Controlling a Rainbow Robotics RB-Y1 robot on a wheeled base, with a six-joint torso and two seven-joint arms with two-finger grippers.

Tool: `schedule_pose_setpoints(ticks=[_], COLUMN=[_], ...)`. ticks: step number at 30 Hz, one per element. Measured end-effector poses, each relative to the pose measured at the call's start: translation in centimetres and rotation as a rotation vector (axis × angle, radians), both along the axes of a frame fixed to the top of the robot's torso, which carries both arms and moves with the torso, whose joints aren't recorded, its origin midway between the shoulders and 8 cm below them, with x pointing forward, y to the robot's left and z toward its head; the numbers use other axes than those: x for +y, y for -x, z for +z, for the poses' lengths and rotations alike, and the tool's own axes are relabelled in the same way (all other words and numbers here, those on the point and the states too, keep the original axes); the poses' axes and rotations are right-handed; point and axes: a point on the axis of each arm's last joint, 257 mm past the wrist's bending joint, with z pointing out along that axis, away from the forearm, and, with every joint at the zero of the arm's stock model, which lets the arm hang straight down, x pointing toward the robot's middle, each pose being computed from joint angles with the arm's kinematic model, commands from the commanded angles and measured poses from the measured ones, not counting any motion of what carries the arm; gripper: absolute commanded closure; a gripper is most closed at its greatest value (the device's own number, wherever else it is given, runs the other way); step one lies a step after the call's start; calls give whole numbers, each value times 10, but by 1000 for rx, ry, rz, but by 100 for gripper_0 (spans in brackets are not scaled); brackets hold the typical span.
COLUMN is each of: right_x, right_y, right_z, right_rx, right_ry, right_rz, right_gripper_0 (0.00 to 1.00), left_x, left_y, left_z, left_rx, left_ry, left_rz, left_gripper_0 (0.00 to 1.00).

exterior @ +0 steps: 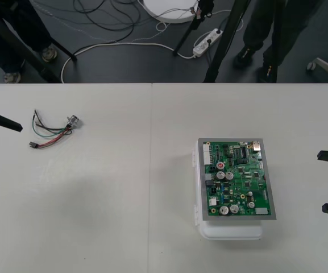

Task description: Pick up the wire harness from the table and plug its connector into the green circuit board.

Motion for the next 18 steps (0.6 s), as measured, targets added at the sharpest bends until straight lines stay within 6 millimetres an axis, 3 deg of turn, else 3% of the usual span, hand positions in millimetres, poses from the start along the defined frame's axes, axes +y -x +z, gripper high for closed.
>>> schedule_pose_setpoints(ticks=[5, 18], right_x=[6, 14], right_y=[0, -2], right_z=[-12, -16], right_rx=[65, -156], right_ry=[-55, -79], right_rz=[54, 186], right_gripper_0=[0, 0], left_x=[4, 6], left_y=[-14, -54], left_z=[7, 4], left_rx=[-68, -409], left_ry=[-41, -247], left_rz=[-25, -373], left_gripper_0=[0, 0])
